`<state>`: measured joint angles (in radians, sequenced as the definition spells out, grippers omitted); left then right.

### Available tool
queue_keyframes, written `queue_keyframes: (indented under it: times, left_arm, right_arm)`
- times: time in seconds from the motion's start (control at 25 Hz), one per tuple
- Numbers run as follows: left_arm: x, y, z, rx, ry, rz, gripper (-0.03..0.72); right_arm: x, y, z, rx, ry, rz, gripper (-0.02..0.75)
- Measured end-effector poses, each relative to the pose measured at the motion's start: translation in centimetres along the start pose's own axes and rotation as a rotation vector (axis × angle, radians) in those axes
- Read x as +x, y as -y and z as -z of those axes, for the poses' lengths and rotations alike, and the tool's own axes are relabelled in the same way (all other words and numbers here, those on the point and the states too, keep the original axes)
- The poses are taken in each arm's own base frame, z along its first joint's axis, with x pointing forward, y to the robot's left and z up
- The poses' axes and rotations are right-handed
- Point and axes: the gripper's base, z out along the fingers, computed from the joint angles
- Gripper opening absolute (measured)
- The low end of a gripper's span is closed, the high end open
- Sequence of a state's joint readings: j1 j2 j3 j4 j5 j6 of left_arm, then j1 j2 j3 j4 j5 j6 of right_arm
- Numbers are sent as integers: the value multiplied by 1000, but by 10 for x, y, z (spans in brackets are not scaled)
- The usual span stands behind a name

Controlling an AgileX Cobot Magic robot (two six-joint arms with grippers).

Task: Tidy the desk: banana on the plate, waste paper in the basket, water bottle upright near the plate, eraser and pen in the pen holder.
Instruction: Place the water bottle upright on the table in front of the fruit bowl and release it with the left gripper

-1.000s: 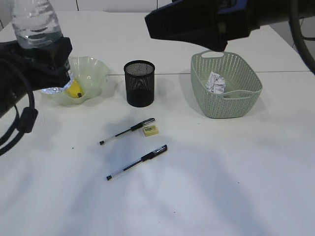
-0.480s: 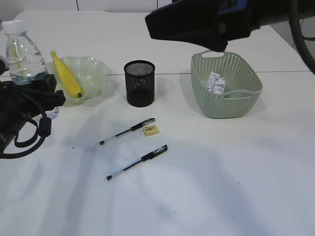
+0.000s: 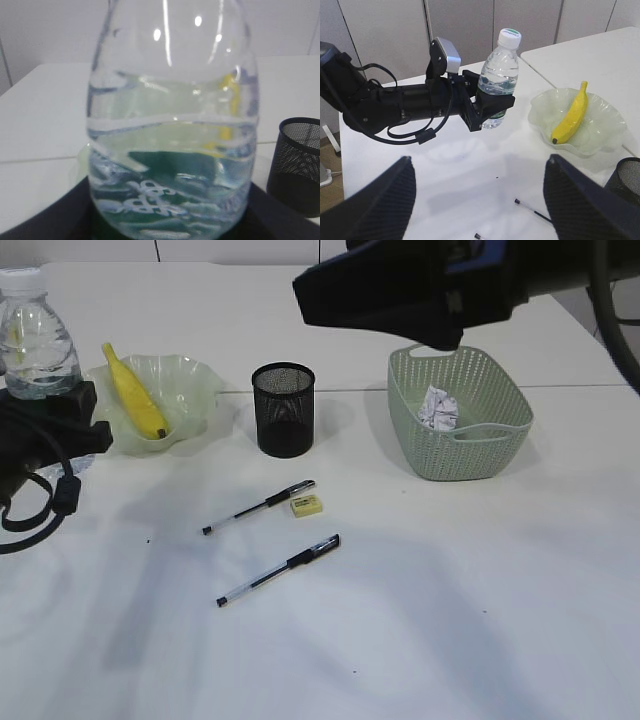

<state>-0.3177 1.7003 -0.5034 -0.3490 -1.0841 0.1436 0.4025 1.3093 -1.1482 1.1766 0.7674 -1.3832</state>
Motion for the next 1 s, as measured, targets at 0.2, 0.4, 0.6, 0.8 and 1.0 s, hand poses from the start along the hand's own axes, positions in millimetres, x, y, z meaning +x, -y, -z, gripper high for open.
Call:
queue_keyframes:
  times: [0.2, 0.4, 0.6, 0.8, 1.0]
  left_arm:
    - [-2, -19, -7, 133, 26, -87, 424]
    - [6, -35, -13, 206, -2, -65, 424]
    - [17, -25, -22, 402, -44, -73, 424]
    - [23, -13, -19, 549, -80, -87, 424]
    - [22, -17, -21, 496, -77, -49, 424]
  right_arm:
    - [0, 0, 0, -2, 0, 0, 588]
    - [0, 0, 0, -2, 0, 0, 588]
    - [0, 0, 0, -2, 0, 0, 588]
    - [0, 0, 0, -4, -1, -1, 588]
    - [0, -1, 0, -7, -1, -1, 587]
